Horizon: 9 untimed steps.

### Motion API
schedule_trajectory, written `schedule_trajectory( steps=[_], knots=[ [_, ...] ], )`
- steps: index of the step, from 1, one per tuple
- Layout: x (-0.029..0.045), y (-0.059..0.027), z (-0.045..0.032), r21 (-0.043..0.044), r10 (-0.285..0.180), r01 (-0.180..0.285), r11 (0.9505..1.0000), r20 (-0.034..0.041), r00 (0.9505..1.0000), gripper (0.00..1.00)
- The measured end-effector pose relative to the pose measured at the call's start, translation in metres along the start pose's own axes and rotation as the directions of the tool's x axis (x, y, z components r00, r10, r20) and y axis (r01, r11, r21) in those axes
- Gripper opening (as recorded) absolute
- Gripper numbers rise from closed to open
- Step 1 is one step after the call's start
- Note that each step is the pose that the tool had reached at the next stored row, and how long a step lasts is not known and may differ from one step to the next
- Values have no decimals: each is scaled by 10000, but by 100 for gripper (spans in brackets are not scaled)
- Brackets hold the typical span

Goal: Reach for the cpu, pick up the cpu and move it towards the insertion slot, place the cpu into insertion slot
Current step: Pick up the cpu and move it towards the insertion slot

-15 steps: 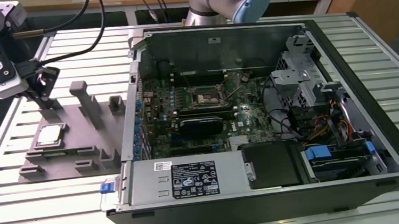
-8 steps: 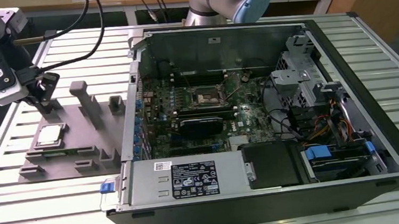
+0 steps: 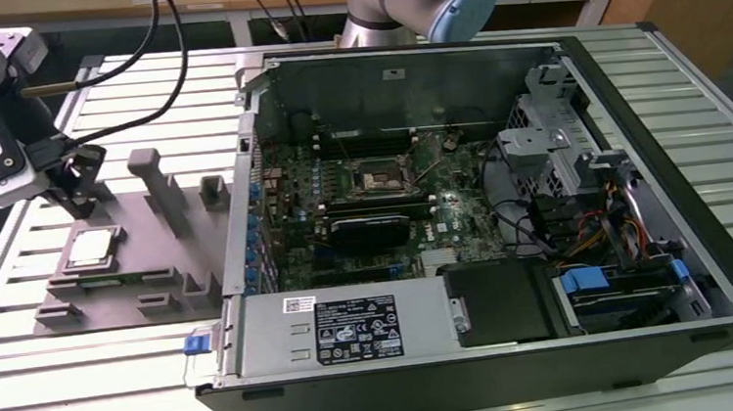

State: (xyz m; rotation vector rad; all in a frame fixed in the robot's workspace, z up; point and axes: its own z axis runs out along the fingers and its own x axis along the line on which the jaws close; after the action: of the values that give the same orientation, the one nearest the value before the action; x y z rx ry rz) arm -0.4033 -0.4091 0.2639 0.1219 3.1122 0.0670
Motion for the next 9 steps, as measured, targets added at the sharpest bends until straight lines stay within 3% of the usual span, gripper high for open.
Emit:
schedule_trajectory(
  steps=[9],
  knots=[
    [106,-17,136,-1,1,-1,10000,1,10000,11]
  ],
)
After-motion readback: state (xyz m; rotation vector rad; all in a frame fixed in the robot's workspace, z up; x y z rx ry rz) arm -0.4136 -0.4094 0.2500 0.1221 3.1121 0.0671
